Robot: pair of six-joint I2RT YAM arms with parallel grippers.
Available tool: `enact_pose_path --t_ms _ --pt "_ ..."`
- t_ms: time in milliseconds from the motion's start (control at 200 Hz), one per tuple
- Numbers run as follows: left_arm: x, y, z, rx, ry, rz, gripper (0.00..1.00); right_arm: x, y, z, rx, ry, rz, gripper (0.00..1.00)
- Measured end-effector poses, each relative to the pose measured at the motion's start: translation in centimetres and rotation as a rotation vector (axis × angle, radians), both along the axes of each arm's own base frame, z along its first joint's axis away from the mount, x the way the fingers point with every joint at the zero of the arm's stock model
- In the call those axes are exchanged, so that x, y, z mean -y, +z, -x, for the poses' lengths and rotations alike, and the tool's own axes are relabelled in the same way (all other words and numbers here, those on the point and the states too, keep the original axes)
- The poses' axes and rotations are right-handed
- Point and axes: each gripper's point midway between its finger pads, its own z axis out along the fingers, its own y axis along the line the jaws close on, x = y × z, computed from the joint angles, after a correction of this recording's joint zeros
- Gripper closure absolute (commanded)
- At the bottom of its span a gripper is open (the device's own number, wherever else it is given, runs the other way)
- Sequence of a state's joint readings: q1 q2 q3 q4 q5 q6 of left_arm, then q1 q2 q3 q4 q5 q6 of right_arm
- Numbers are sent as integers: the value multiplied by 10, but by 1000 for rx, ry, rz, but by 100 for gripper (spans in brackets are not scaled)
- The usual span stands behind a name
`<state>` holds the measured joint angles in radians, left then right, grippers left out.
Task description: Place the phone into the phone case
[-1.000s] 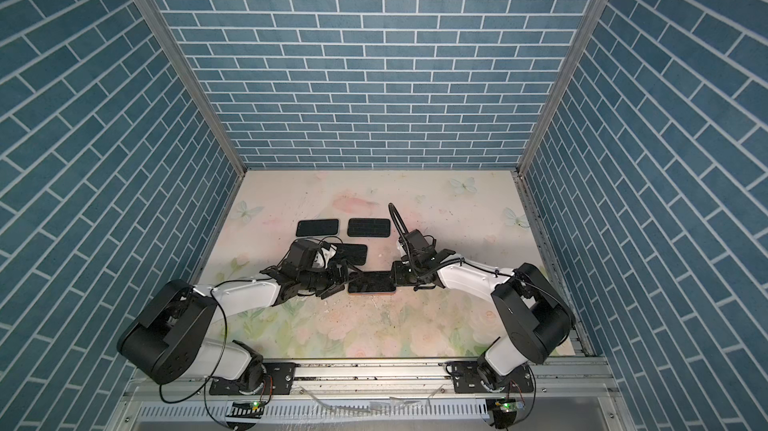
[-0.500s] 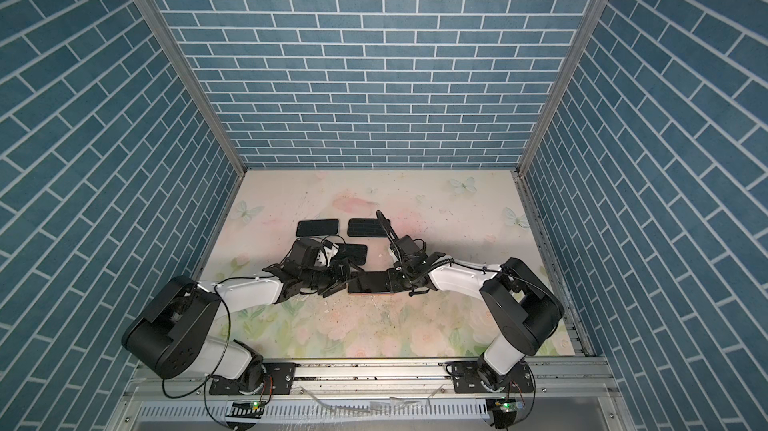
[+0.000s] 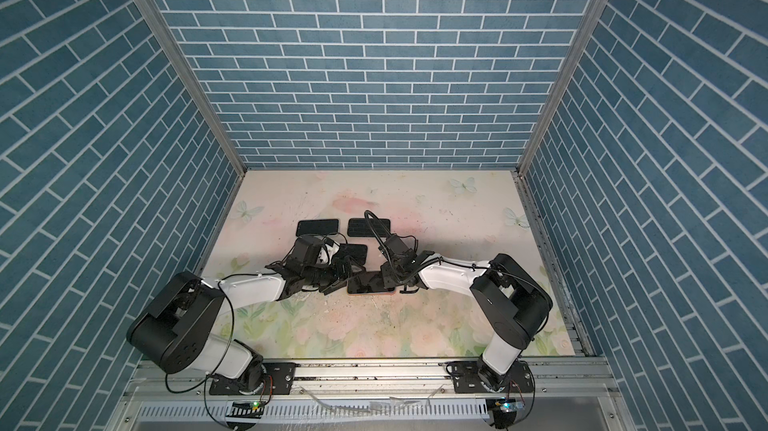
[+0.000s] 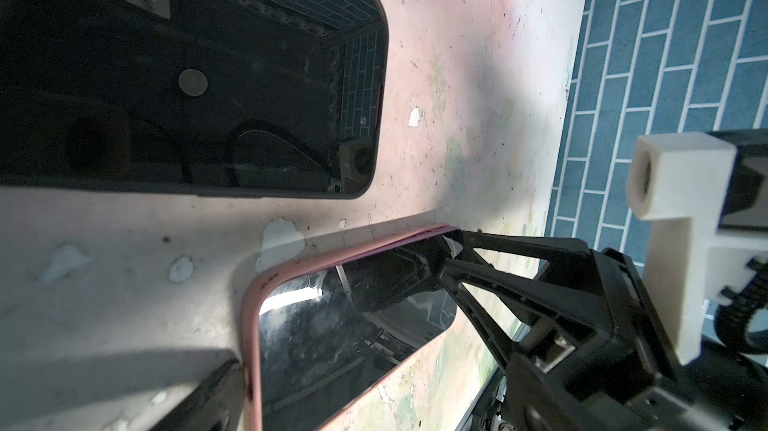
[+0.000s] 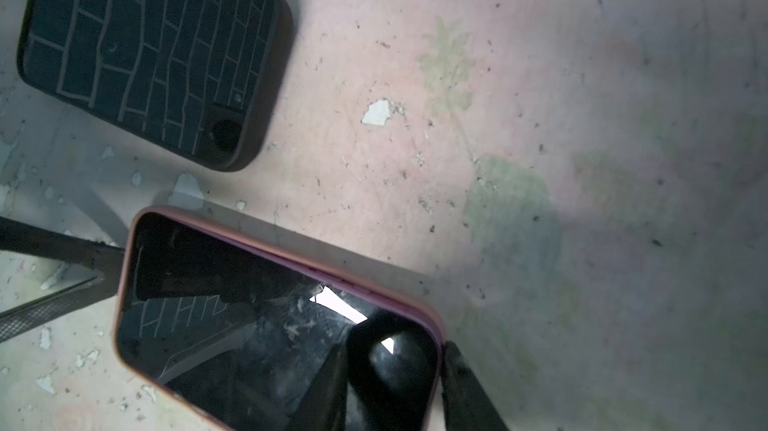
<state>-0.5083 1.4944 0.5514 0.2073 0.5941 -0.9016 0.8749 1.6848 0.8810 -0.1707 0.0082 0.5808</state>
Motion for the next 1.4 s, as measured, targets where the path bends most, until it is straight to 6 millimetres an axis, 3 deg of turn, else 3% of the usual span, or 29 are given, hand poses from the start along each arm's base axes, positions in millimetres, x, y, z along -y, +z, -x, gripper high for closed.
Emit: enact_pose_path --t_ms 240,385,610,915,1170,1400 --pt "0 0 0 3 1 -2 0 -2 7 2 10 4 -21 53" --pt "-1 0 2 2 0 -10 0 1 9 19 -30 33 -10 52" --pt "-3 0 5 -5 -3 -25 1 6 17 26 -44 39 -10 59" --pt "-3 -1 6 -8 -3 -28 1 8 8 27 -68 34 -12 65" --pt "-3 -1 6 -8 -4 -27 1 9 7 23 -75 14 -28 53" --pt "-2 -1 7 -8 -7 -27 2 20 4 18 -119 -36 -106 49"
